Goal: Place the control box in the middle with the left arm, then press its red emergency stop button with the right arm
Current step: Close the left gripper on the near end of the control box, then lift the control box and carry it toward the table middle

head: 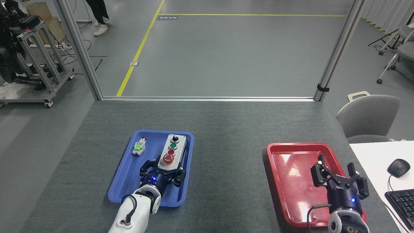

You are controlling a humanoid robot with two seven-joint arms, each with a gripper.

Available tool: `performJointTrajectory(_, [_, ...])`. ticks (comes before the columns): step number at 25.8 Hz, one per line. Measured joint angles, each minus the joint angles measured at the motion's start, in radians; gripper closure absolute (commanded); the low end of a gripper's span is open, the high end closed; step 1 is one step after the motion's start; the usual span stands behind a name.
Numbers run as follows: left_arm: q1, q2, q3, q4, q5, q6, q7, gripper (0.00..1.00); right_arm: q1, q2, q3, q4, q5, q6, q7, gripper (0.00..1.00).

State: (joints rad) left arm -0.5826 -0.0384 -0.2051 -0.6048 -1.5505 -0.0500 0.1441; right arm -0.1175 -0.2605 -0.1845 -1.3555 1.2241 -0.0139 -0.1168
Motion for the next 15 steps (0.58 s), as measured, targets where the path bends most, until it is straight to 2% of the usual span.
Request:
performJointTrajectory(4, [-0.001, 0.024, 0.007, -0.082, 0.068, -0.006, -0.003, 1.0, -0.001, 0.001, 0.0, 0.0, 0.0, -0.001, 0.0, 0.0])
performJointTrajectory(7, [0.016, 0.075, 0.008, -0.228, 0.169, -0.006, -0.001, 1.0, -0.003, -0.003, 0.0, 0.0, 0.0, -0.001, 0.0, 0.0])
performJointTrajectory(10, [0.067, 0.1, 0.005, -0.386, 0.251, -0.047, -0.021, 1.0, -0.003, -0.004, 0.0, -0.001, 0.0, -0.001, 0.0, 0.0])
performJointTrajectory(13, [0.132, 0.095, -0.016, -0.509, 0.28, -0.067, -0.033, 1.0, -0.005, -0.002, 0.0, -0.001, 0.0, -0.002, 0.001, 0.0])
performJointTrajectory(15, [0.161, 0.069, -0.071, -0.547, 0.282, -0.071, -0.041, 1.0, -0.006, -0.001, 0.0, -0.001, 0.0, -0.002, 0.002, 0.0])
